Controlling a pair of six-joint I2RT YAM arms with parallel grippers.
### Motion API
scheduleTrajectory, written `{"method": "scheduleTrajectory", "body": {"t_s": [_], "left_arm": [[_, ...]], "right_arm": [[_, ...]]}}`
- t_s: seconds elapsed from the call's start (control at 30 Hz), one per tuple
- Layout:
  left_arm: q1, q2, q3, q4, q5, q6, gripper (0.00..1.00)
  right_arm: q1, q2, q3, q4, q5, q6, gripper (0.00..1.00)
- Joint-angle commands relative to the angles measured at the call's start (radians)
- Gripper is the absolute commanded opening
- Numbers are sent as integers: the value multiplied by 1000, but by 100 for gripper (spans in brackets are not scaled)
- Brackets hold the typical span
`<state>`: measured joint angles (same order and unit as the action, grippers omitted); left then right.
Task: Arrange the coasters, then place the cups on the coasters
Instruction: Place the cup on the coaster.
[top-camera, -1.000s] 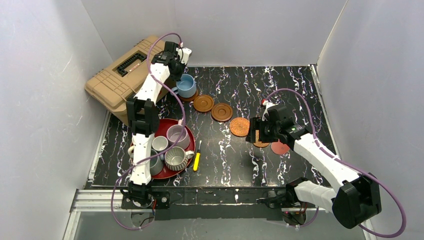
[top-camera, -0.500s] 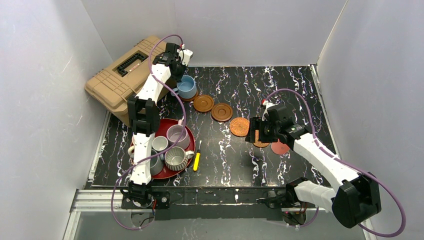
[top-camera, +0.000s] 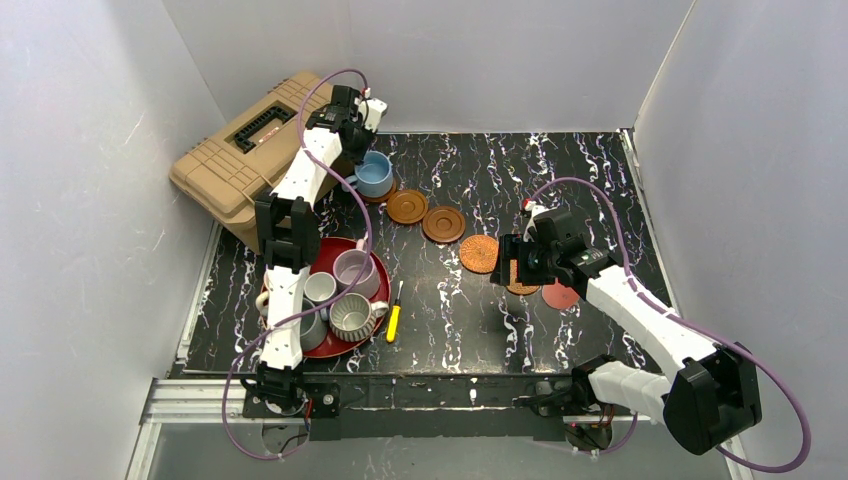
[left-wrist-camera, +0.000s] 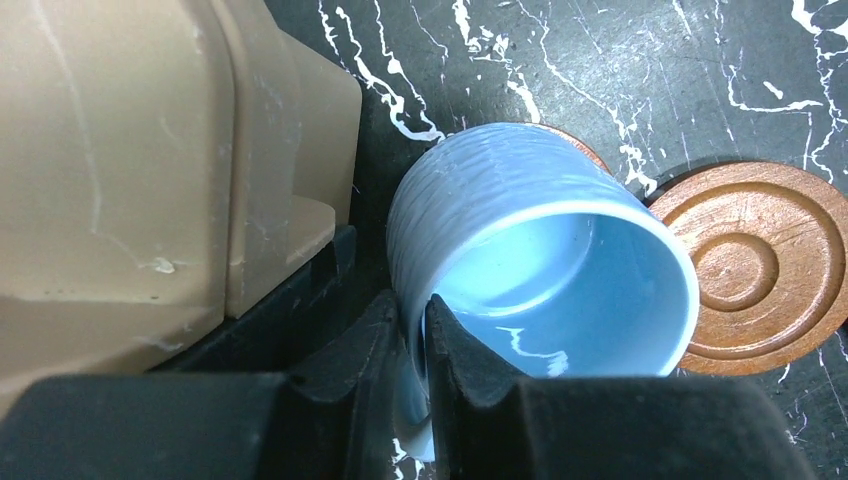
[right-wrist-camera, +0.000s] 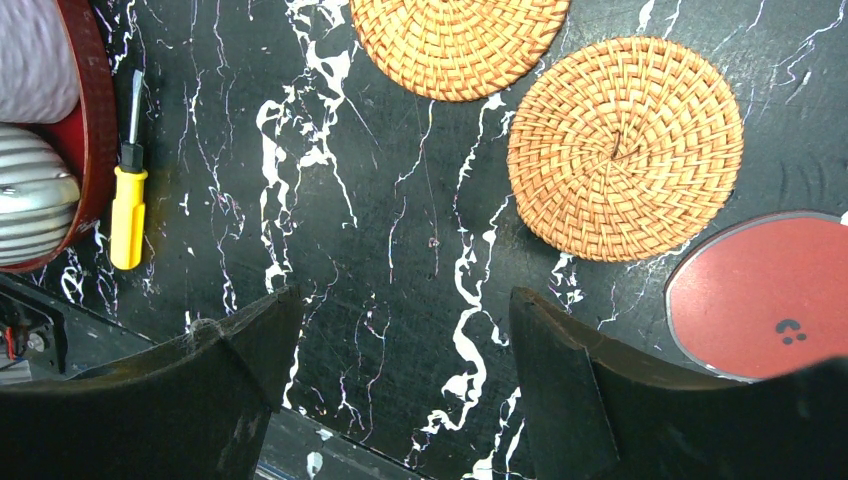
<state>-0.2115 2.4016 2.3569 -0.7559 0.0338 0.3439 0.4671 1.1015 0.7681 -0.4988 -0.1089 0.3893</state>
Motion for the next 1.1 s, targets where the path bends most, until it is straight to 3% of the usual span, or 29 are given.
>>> {"method": "scheduleTrajectory", "body": {"t_s": [0.0, 0.43, 0.97, 1.07], "left_arm": [[17, -36, 40, 49, -20, 1, 17], [19, -61, 38, 58, -56, -5, 35], [14, -224, -15, 90, 113, -87, 57], [11, -253, -42, 90, 134, -101, 67]], "right_arm": [[4, -3, -10, 14, -9, 2, 84], [4, -3, -10, 11, -6, 3, 84], [4, -28, -16, 4, -8, 8, 84], [4, -40, -15, -1, -6, 10, 84]]}}
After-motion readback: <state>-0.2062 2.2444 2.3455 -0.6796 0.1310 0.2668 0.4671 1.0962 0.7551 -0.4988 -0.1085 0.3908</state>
